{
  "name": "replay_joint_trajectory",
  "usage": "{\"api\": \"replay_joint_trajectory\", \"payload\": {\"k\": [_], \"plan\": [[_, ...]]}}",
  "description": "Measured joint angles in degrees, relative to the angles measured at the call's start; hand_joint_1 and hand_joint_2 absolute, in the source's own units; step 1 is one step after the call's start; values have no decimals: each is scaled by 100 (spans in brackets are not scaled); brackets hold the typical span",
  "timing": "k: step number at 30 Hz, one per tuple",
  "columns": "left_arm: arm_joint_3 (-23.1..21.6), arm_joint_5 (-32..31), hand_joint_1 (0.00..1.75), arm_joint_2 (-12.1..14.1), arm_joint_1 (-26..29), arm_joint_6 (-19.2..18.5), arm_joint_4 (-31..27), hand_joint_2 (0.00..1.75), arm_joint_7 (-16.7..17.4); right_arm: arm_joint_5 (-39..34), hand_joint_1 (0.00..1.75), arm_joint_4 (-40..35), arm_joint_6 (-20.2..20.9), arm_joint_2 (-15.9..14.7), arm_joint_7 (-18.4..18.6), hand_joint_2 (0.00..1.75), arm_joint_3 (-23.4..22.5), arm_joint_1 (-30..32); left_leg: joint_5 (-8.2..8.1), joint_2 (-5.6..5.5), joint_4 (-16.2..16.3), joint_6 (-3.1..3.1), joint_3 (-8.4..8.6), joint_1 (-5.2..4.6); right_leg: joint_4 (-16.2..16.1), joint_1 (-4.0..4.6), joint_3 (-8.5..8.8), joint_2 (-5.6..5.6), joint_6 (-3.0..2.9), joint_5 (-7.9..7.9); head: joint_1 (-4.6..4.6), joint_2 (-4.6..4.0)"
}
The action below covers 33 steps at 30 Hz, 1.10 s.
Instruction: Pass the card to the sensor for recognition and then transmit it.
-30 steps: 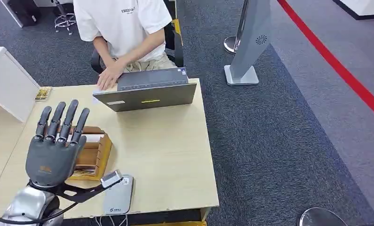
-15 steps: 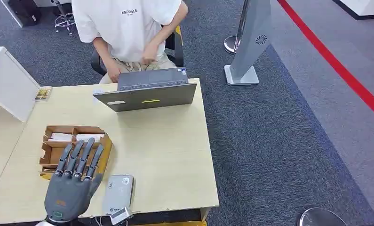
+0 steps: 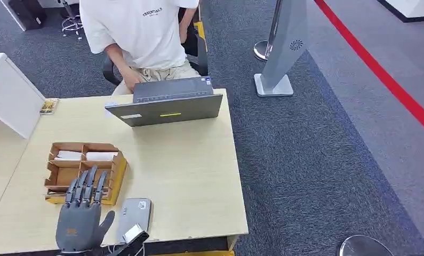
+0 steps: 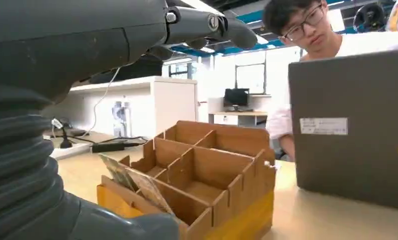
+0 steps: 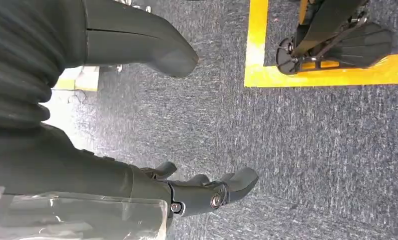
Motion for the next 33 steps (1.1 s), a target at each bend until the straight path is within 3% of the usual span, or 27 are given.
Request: {"api": "replay_joint_trajectory", "payload": {"k": [11,28,33], "plan": [[455,-44,0,-208,-15,-184,298,175,24,85,0,-2,35,0,7,175,0,0,0,0,0,0,0,-1,0,0,0,0,0,0,0,0],[770,-28,0,-304,-13,-269,440,175,87,142,0,-2,87,0,37,175,0,0,0,-1,0,0,0,0,0,0,1,0,0,0,2,0],[1045,-55,0,-317,-3,-236,448,175,140,186,0,-2,87,0,37,175,0,2,0,0,0,0,0,0,0,0,1,0,0,0,0,0]]}}
